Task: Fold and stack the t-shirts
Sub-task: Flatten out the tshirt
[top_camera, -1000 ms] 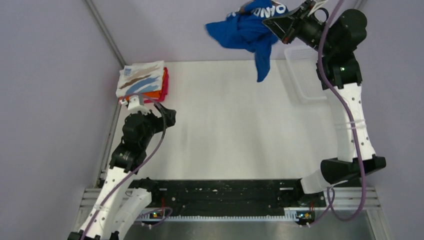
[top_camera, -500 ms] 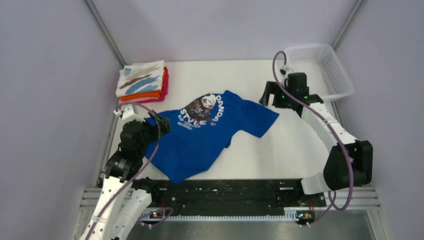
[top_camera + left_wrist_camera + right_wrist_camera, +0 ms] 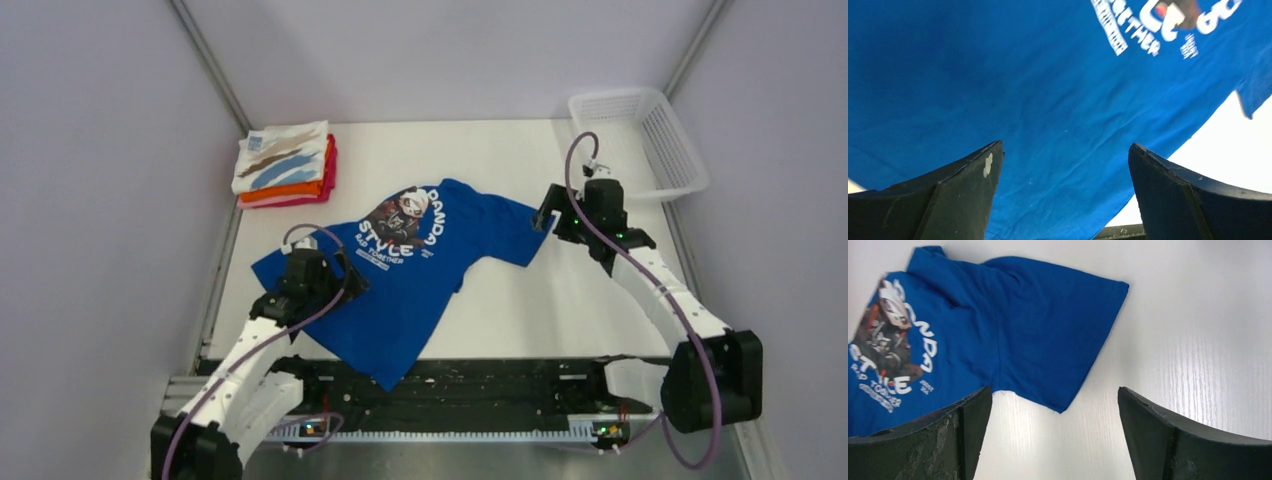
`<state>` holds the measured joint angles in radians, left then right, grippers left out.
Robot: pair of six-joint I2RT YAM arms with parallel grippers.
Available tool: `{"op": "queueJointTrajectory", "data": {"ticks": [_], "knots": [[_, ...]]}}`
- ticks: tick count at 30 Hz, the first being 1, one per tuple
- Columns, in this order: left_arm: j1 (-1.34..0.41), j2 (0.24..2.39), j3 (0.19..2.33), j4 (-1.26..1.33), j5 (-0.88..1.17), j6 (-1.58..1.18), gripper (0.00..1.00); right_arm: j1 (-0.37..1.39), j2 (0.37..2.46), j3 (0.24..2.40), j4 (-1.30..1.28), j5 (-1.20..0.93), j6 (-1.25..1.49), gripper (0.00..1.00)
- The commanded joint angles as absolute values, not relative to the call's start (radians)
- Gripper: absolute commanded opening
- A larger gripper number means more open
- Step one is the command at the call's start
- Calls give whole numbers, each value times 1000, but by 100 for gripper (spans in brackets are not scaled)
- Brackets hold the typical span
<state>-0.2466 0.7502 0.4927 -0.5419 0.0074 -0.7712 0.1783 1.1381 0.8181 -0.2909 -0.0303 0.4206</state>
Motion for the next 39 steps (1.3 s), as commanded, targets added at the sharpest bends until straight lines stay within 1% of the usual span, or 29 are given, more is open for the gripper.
{"op": "queueJointTrajectory", "data": {"ticks": [1,4,6,10,14,18,21,23,25,27,31,34,37,39], "knots": [[-249,909,431,-279,147,-829,99,180,1284,868,-212,8,421,94],[-248,1081,457,-171,144,-813,99,182,1424,928,-203,64,400,94],[-248,1218,548,-177,121,-780,99,190,1528,987,-214,72,366,94],[-247,1511,729,-215,72,-725,99,223,1696,1106,-236,158,339,94],[-248,1750,950,-223,54,-646,98,229,1783,1159,-242,210,341,94],[-249,1965,1264,-309,50,-580,98,228,1829,1171,-219,222,333,93],[-249,2032,1461,-387,60,-549,98,229,1861,1196,-225,212,316,91],[-249,1995,1467,-392,58,-538,98,235,1877,1208,-235,200,310,89],[-249,1914,1421,-405,38,-531,98,256,1883,1213,-261,195,317,87],[-249,1799,1333,-432,-9,-530,98,282,1873,1192,-279,215,334,87],[-247,1503,1113,-518,-206,-559,98,308,1839,1125,-296,241,396,87],[-236,1330,978,-619,-346,-619,98,316,1803,1083,-313,275,427,87],[-201,1212,877,-698,-387,-715,98,320,1770,1060,-327,300,435,87],[-174,1159,796,-683,-371,-751,96,322,1759,1055,-343,310,441,87]]}}
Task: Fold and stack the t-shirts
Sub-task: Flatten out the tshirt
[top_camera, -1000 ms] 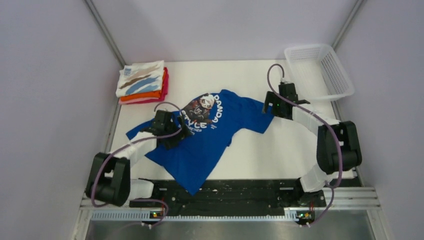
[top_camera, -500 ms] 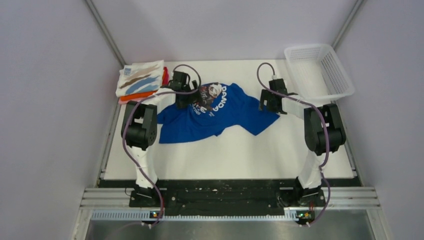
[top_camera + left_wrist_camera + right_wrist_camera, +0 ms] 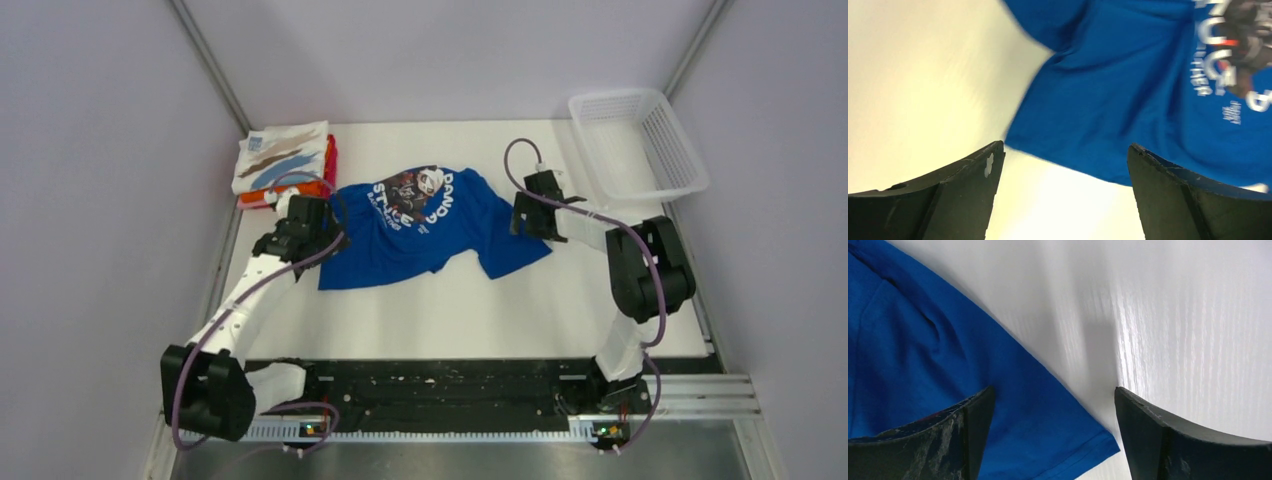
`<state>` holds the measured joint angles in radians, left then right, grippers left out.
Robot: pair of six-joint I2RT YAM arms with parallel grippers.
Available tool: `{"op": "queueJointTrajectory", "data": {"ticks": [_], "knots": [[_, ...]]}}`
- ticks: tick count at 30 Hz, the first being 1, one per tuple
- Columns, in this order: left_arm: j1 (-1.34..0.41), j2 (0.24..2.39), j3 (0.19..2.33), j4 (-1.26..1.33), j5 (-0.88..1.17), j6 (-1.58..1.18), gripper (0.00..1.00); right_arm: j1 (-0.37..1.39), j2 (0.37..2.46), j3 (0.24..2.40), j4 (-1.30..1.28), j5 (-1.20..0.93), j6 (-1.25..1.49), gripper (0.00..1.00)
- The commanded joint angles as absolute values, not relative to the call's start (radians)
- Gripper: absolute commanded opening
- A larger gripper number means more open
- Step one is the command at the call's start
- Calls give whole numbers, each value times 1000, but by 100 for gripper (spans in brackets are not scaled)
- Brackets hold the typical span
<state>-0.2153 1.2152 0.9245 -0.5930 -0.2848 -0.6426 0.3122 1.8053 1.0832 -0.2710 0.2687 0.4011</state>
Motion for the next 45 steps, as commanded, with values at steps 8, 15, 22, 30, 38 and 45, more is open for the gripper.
{"op": "queueJointTrajectory", "data": {"ticks": [8,15,22,30,38,45], "knots": [[-89,1201,640,-504,-281,-805,82,352,1740,1048,-376,346,457,87],[-78,1304,671,-414,-254,-781,75,366,1705,1025,-415,402,477,87],[-49,1395,672,-336,-213,-763,65,383,1654,996,-435,401,505,87],[-55,1475,655,-272,-8,-733,14,427,1668,996,-452,403,548,86],[-57,1362,617,-319,-39,-716,0,463,1728,1005,-456,394,600,75],[-58,1170,637,-459,-125,-729,0,477,1767,989,-432,395,641,54]]}}
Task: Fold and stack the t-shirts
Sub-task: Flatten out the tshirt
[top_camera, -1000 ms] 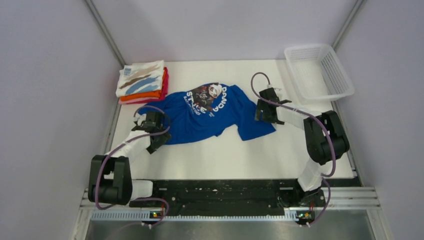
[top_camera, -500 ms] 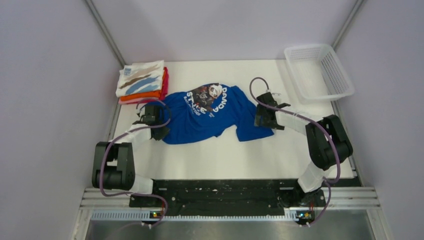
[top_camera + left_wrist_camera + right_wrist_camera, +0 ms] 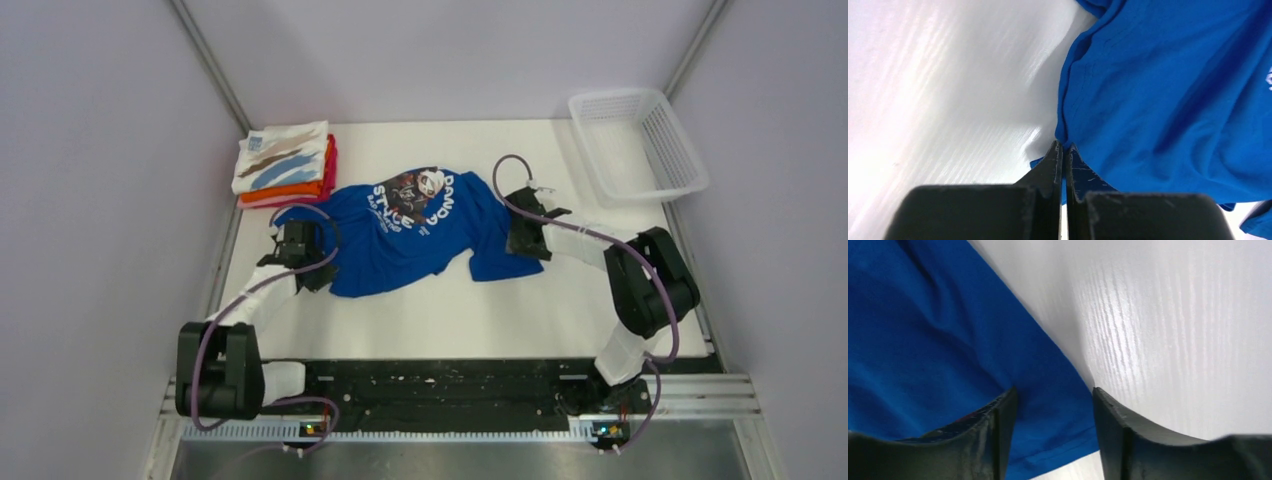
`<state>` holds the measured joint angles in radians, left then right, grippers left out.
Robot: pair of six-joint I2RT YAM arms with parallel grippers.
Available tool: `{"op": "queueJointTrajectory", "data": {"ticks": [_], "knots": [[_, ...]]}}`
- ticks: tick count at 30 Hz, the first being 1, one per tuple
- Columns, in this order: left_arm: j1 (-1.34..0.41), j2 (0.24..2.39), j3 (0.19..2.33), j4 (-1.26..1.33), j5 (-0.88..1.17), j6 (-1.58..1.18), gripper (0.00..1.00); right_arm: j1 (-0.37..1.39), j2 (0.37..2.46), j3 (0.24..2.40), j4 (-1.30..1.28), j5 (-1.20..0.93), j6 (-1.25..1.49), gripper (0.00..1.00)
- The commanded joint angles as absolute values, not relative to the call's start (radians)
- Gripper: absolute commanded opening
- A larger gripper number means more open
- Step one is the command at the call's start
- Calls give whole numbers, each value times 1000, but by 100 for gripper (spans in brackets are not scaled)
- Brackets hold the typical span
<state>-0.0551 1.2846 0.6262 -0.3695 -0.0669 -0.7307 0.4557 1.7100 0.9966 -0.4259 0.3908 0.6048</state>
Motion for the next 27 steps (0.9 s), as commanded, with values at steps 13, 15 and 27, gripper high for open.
{"op": "queueJointTrajectory", "data": {"ticks": [13,15,27], "knots": [[-58,879,690,-581,-51,-721,0,502,1546,932,-372,419,641,0],[-60,813,761,-590,-43,-706,0,502,1423,963,-372,441,614,0],[-60,641,1397,-500,73,-648,0,502,886,1441,-513,388,427,0]]}}
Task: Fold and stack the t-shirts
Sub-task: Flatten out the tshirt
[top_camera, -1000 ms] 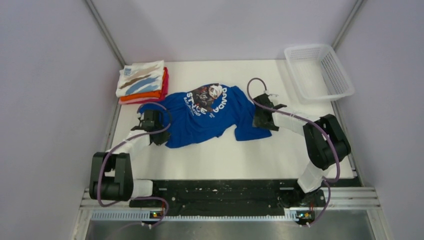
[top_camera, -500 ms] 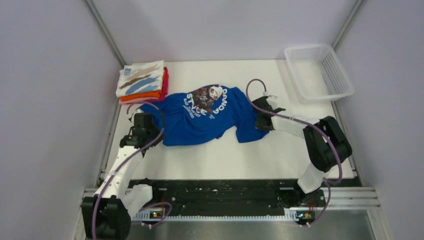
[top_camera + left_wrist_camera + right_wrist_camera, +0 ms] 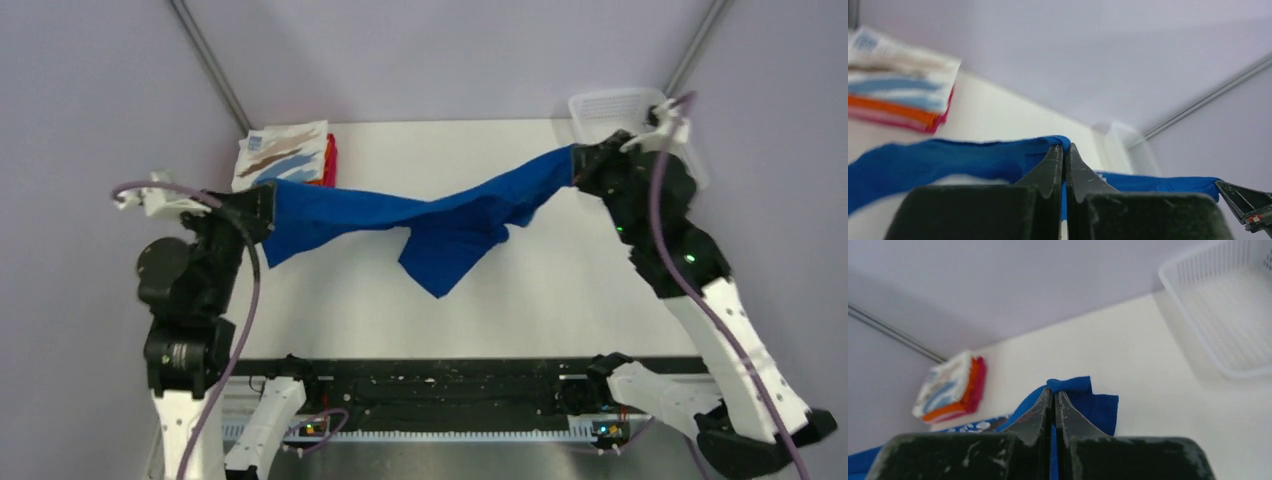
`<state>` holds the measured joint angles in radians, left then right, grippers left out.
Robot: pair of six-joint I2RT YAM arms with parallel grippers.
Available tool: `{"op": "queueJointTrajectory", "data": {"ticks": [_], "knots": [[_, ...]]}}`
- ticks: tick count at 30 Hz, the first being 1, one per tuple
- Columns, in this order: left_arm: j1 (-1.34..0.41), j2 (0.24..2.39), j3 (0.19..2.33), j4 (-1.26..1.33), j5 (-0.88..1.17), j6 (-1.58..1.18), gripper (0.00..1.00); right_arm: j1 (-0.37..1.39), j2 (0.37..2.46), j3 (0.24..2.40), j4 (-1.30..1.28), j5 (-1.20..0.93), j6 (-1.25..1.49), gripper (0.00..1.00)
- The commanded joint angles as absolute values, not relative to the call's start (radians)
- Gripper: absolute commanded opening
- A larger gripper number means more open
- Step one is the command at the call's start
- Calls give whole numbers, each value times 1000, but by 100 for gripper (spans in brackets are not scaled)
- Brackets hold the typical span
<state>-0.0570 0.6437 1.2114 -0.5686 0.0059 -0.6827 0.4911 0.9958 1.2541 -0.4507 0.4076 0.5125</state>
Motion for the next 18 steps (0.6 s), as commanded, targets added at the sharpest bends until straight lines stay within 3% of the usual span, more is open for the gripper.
{"op": "queueJointTrajectory", "data": {"ticks": [1,5,12,18], "knots": [[-59,651,1466,-512,73,-641,0,502,875,1508,-535,381,412,0],[-60,679,1674,-535,112,-627,0,503,875,1789,-616,262,352,0],[-60,690,1850,-511,212,-653,0,502,951,2200,-694,111,300,0],[-58,742,1847,-519,267,-688,0,503,1010,2266,-717,219,233,0]]}}
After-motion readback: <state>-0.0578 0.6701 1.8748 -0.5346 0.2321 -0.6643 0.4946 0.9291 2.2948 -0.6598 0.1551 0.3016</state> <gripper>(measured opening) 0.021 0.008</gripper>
